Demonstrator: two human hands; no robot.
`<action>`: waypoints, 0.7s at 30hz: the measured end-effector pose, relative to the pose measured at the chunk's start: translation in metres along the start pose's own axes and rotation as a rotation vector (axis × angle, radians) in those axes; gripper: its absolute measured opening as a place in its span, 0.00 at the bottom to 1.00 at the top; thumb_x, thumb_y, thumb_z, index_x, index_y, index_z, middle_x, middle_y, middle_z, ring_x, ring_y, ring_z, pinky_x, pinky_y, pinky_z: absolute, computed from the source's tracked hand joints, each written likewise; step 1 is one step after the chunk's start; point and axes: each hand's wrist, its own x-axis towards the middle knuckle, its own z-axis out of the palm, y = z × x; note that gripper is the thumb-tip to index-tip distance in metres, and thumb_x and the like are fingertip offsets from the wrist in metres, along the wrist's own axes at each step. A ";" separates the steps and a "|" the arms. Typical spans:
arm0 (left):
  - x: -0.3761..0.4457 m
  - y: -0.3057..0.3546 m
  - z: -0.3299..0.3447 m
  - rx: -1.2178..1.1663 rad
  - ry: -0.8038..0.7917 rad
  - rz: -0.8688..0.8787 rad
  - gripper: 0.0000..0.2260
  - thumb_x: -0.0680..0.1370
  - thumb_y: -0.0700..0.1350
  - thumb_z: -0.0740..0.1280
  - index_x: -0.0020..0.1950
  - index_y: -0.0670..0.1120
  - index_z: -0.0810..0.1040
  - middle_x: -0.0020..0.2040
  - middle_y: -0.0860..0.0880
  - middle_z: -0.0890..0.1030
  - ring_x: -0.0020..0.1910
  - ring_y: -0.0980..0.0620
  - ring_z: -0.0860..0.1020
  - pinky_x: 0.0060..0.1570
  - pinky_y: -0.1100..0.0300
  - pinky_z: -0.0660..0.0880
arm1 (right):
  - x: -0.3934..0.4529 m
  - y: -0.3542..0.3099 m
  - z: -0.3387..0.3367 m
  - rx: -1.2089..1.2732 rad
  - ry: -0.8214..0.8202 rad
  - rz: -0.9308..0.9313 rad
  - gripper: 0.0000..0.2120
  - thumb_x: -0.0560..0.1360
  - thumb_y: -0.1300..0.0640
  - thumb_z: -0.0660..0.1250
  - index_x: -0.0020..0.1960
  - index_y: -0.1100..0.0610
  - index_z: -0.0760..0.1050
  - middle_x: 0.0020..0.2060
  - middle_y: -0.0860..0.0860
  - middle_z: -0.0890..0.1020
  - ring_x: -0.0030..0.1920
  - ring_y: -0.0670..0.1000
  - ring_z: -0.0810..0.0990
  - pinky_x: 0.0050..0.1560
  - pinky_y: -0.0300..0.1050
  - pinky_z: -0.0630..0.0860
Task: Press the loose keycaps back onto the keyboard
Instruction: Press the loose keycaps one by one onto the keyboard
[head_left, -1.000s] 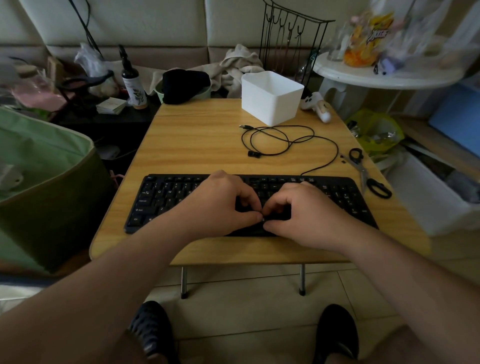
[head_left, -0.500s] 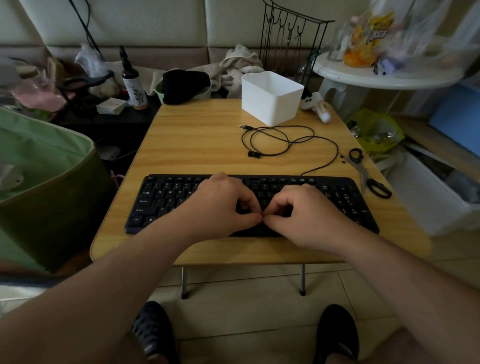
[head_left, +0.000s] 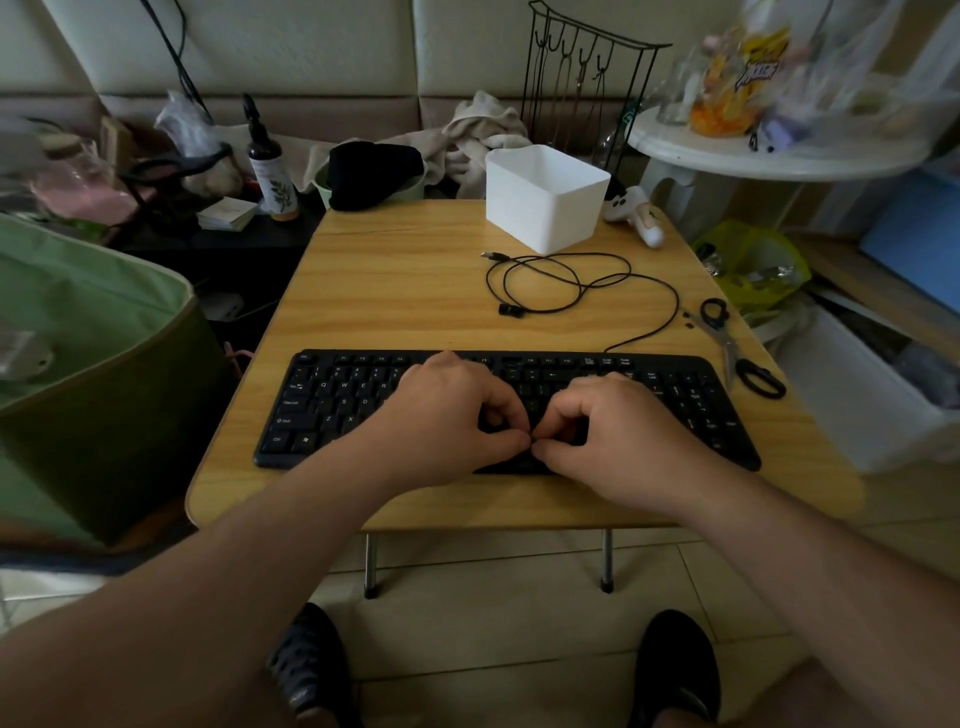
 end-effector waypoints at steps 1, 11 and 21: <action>0.000 0.000 0.000 -0.002 -0.005 -0.009 0.02 0.75 0.59 0.73 0.46 0.64 0.82 0.44 0.60 0.80 0.56 0.54 0.72 0.61 0.47 0.73 | 0.000 0.000 0.000 0.001 -0.005 0.003 0.06 0.73 0.44 0.75 0.39 0.38 0.79 0.42 0.37 0.79 0.54 0.46 0.73 0.60 0.59 0.74; 0.003 0.006 -0.004 0.037 -0.015 -0.076 0.04 0.74 0.61 0.73 0.41 0.66 0.81 0.40 0.58 0.77 0.54 0.52 0.71 0.62 0.46 0.72 | 0.004 0.000 0.000 0.000 -0.032 0.009 0.09 0.74 0.45 0.75 0.37 0.37 0.78 0.40 0.36 0.79 0.54 0.47 0.74 0.62 0.61 0.74; 0.003 -0.006 -0.026 -0.041 -0.006 -0.124 0.01 0.77 0.53 0.74 0.48 0.60 0.85 0.43 0.57 0.79 0.41 0.60 0.74 0.40 0.61 0.69 | 0.006 0.007 -0.014 -0.002 -0.016 -0.036 0.06 0.78 0.48 0.71 0.54 0.39 0.84 0.46 0.36 0.82 0.53 0.40 0.78 0.64 0.53 0.77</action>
